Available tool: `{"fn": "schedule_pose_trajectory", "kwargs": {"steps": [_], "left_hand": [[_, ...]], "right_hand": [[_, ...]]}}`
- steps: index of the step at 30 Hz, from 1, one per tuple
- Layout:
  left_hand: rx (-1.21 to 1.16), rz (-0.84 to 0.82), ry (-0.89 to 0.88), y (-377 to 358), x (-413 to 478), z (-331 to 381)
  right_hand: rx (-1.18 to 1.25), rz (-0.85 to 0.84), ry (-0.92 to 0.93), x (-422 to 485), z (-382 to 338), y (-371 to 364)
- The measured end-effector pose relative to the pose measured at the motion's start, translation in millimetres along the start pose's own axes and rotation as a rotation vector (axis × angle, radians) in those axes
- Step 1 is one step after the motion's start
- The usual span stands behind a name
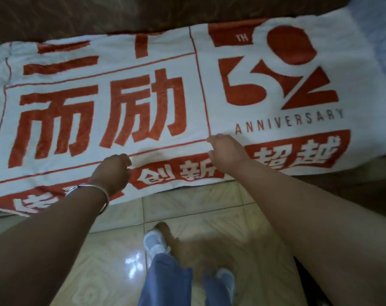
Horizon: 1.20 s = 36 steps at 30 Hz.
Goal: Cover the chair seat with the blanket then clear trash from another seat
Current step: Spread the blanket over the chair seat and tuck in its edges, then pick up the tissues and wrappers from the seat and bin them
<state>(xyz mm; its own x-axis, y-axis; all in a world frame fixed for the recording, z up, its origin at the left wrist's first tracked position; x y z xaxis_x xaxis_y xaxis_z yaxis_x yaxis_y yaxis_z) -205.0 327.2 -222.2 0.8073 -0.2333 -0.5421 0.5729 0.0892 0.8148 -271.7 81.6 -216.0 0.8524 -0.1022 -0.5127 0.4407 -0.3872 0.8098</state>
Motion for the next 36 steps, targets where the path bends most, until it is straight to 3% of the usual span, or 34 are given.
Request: {"fn": "schedule_pose_trajectory", "kwargs": {"steps": [6, 11, 16, 27, 36], "left_hand": [[-0.192, 0.022, -0.173, -5, -44, 109], [-0.612, -0.078, -0.169, -9, -72, 168], [-0.831, -0.128, -0.176, 3, -112, 212], [-1.041, -0.125, -0.228, 43, -232, 289], [-1.1, -0.228, -0.349, 0, -355, 380]], "right_hand": [[0.239, 0.107, -0.077, -63, 31, 10], [0.538, 0.202, -0.191, -98, 56, 28], [0.732, 0.313, -0.285, -148, 63, 58], [0.937, 0.588, -0.368, -284, 92, 123], [1.022, 0.743, -0.442, -434, 168, 120]]}}
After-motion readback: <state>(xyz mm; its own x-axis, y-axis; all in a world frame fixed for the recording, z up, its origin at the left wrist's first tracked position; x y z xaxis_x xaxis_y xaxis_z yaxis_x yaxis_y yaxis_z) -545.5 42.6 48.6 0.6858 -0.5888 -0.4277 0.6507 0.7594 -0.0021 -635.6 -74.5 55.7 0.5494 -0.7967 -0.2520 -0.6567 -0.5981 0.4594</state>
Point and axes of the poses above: each hand's wrist, its own x-axis towards the middle knuckle, its own y-axis out of the back of the hand, z = x × y, the point moved 7 cm from there along x, towards the middle knuckle, and after that the axes turned 6 degrees about -z, right-handed, at the moved point
